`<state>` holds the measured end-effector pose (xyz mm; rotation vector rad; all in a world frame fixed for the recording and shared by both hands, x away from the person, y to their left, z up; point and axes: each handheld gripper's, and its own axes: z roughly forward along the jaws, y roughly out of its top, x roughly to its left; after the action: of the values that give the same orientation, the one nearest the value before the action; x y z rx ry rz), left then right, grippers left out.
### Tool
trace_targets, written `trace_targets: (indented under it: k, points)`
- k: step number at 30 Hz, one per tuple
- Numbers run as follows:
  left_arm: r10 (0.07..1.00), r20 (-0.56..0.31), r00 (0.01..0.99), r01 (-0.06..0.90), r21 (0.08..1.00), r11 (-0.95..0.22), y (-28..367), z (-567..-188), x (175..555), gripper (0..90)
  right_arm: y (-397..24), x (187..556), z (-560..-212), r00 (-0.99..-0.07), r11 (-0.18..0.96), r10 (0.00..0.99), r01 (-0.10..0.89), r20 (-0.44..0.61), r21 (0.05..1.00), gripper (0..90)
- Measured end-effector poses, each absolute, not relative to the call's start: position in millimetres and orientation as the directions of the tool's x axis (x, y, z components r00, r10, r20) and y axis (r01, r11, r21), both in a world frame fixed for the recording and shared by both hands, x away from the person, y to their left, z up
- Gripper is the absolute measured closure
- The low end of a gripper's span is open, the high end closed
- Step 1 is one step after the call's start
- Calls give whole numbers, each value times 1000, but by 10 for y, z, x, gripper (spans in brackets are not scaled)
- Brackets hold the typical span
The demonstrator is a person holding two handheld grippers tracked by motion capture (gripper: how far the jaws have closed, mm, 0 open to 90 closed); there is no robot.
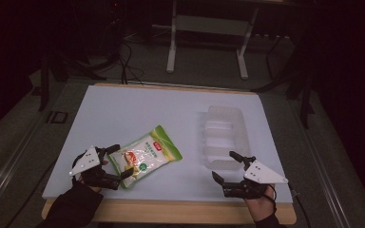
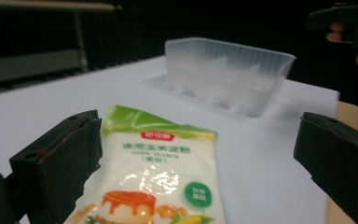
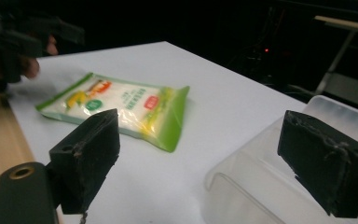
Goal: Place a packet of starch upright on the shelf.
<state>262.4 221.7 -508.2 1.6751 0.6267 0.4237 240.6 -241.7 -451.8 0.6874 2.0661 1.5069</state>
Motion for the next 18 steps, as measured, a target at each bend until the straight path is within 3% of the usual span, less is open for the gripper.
trace_targets:
  k: [5,11,18]
  points:
    - [582,-73,810,226,954,-196,2231,-4998,2592,5,-2481,2345,-4489,-743,185,668,118,-36,976,128]
    - [504,-173,846,289,943,-162,2214,-4914,2631,6,-2441,2284,-4472,-738,219,669,87,-85,972,127]
    - [481,-136,866,266,940,-213,2125,-4777,2708,7,-2402,2291,-4462,-740,219,670,112,-66,969,111]
